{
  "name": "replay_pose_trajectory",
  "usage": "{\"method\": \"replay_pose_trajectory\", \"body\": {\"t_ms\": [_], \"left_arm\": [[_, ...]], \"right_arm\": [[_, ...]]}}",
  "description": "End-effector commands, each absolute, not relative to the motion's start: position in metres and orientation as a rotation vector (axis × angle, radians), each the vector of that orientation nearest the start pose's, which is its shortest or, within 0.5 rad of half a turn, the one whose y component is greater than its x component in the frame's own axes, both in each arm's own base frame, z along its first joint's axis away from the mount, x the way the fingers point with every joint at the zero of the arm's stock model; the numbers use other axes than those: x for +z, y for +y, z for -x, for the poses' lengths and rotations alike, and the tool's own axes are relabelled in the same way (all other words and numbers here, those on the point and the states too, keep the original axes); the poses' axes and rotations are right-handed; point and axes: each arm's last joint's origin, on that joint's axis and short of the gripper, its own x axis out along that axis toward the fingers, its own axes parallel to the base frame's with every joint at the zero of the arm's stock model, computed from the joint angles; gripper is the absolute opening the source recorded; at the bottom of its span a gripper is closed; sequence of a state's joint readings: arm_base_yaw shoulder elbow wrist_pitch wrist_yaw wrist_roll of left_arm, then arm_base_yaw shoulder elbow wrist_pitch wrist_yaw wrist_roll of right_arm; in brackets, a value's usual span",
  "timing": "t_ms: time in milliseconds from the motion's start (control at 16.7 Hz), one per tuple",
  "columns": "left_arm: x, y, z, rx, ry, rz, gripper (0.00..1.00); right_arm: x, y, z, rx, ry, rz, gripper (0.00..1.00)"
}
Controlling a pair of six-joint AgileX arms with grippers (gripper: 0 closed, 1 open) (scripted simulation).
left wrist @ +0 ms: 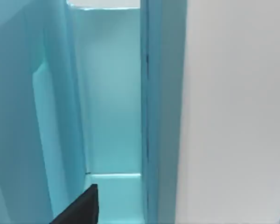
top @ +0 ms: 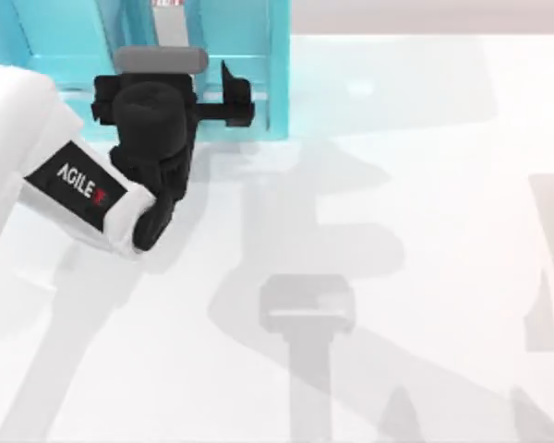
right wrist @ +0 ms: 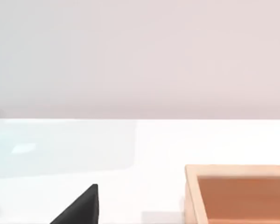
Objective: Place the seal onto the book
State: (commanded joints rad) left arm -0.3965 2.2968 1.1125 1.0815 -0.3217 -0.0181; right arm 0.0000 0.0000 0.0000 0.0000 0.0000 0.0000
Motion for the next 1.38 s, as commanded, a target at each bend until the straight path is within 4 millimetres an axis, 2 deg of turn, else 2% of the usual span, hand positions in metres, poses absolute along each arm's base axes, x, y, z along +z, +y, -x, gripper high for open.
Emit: {"method": "replay_pose_trajectory", "body": {"t_ms": [240,540,1320,1380], "left_arm": [[0.08,-0.158,-0.445,-0.048,0.101,-0.007,1.0],[0.08,-0.157,-0.448,-0.048,0.102,-0.007,1.0],[0.08,-0.157,-0.448,-0.048,0.102,-0.007,0.02],[0.08,-0.157,-0.448,-0.048,0.102,-0.007,0.0]], "right_arm": [[0.16,-0.001,-0.106,0.0,0.0,0.0,1.0],[0.16,-0.001,-0.106,0.0,0.0,0.0,1.0],[0.16,-0.001,-0.106,0.0,0.0,0.0,1.0],[0.16,-0.001,-0.106,0.0,0.0,0.0,1.0]]}}
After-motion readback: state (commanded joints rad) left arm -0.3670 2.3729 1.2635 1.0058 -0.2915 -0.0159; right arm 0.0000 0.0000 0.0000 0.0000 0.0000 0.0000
